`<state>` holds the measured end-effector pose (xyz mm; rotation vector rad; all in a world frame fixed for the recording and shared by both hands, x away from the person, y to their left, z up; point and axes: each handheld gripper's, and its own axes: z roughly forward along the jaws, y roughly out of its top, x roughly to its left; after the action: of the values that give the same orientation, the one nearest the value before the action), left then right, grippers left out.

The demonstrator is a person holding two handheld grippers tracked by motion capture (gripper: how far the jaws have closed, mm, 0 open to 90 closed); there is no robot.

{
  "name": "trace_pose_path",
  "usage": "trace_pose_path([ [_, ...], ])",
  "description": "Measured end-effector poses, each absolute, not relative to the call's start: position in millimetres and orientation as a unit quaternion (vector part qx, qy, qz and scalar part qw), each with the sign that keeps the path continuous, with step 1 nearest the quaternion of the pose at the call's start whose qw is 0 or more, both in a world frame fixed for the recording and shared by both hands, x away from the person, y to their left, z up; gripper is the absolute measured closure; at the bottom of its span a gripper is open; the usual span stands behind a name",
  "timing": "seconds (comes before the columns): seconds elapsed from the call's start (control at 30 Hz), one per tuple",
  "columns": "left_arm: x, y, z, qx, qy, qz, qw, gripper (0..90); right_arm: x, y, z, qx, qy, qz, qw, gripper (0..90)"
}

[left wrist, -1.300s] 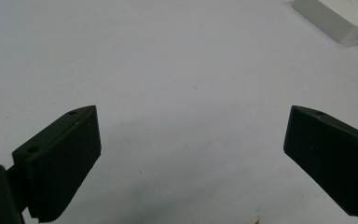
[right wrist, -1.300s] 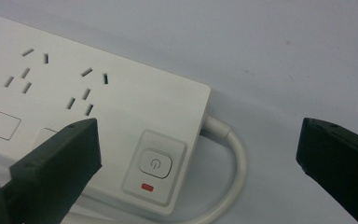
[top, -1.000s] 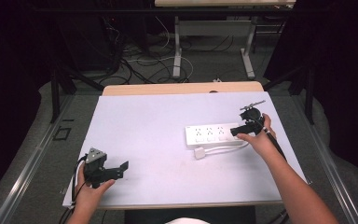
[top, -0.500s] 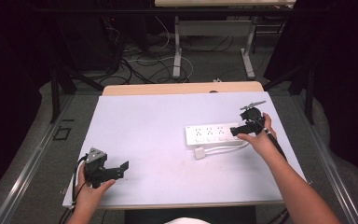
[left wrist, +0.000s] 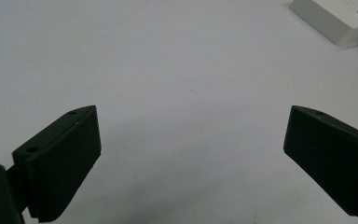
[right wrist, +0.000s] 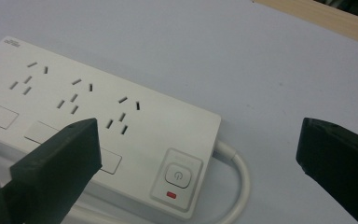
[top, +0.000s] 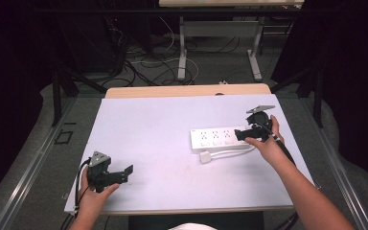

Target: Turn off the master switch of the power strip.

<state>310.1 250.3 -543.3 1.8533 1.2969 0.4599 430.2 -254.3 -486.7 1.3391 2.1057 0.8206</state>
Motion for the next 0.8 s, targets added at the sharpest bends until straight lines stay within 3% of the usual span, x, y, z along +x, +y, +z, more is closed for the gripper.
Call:
trace_pose_path([
  [0.8, 309.9, 250.4, -543.0, 0.733, 0.514, 0.184, 0.407, 4.0, 390.2, -245.5, -468.9, 0.454, 0.782, 0.335, 0.263, 0.0],
])
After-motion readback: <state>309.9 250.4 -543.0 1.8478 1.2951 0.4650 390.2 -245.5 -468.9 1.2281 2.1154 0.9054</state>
